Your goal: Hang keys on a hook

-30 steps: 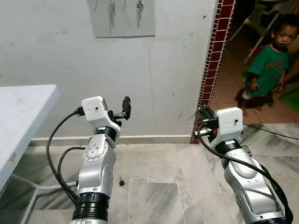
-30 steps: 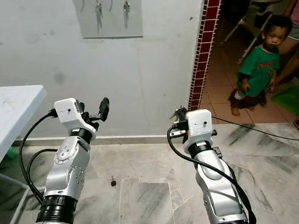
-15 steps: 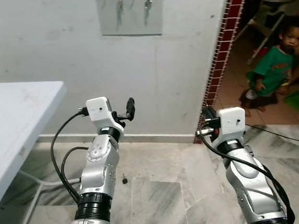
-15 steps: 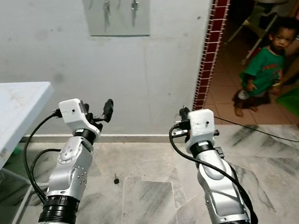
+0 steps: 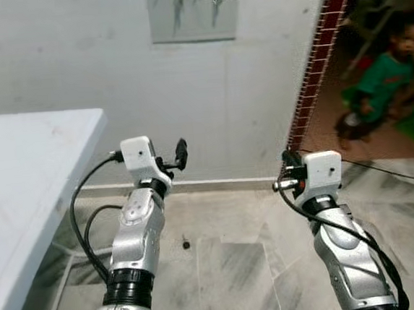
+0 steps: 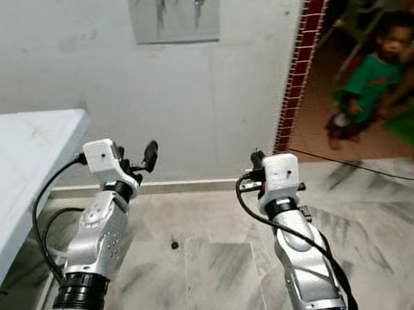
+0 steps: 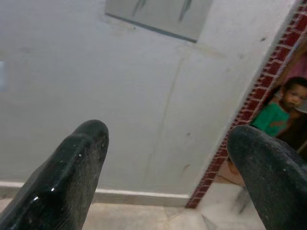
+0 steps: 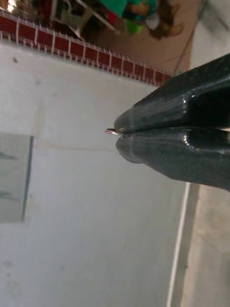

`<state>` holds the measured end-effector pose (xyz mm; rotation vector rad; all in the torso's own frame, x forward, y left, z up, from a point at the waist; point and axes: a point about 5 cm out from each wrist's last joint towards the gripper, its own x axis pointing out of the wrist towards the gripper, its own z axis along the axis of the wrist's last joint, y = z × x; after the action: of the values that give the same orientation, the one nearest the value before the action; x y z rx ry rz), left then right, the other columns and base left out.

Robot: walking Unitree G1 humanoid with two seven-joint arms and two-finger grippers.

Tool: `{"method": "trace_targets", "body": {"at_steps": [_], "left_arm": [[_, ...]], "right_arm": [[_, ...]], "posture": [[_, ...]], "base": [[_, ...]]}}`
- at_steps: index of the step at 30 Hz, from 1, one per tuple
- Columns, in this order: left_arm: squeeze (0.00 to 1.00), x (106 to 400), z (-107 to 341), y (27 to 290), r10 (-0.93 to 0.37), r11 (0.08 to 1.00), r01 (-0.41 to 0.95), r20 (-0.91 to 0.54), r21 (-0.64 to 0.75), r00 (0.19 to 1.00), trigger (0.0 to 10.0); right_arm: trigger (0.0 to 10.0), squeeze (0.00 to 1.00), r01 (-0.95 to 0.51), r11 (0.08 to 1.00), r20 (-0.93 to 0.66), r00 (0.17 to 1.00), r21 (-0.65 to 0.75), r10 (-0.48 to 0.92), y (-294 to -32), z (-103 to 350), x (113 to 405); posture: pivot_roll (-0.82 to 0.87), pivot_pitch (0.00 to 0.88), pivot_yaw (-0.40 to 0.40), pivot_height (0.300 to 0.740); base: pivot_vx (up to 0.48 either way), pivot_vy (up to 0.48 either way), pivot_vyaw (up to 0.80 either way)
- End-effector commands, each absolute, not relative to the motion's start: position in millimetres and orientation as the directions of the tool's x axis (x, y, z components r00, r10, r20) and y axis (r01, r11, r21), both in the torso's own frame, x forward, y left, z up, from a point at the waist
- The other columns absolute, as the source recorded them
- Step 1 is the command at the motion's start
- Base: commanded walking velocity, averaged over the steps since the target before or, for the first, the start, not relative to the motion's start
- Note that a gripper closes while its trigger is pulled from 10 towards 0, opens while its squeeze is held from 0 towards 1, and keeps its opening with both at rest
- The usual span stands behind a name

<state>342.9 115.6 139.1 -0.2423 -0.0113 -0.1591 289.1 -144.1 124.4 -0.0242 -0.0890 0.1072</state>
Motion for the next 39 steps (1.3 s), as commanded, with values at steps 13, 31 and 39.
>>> {"method": "trace_targets", "body": {"at_steps": [13, 31, 39], "left_arm": [[0.00, 341.4, 142.3, 115.0, -0.175, 0.960, 0.181, 0.046, -0.212, 0.984, 10.0], [0.00, 340.9, 144.0, 119.0, -0.179, 0.965, 0.187, 0.062, -0.186, 0.982, 10.0], [0.00, 340.5, 143.3, 119.8, -0.176, 0.965, 0.184, 0.059, -0.185, 0.983, 10.0]], "right_arm": [[10.0, 0.00, -0.120, 0.992, 0.131, 0.984, -0.035, 0.124, -140.3, 133.6, 291.7], [10.0, 0.00, -0.123, 0.992, 0.135, 0.983, -0.034, 0.126, -138.0, 132.9, 293.4], [10.0, 0.00, -0.124, 0.992, 0.134, 0.983, -0.034, 0.128, -137.2, 132.2, 292.5]], "posture": [[-0.08, 0.026, 0.017, 0.732], [-0.08, 0.017, 0.018, 0.732], [-0.07, 0.021, 0.016, 0.732]], "base": [[0.000, 0.000, 0.00], [0.100, 0.000, 0.00], [0.351, 0.000, 0.00]]}}
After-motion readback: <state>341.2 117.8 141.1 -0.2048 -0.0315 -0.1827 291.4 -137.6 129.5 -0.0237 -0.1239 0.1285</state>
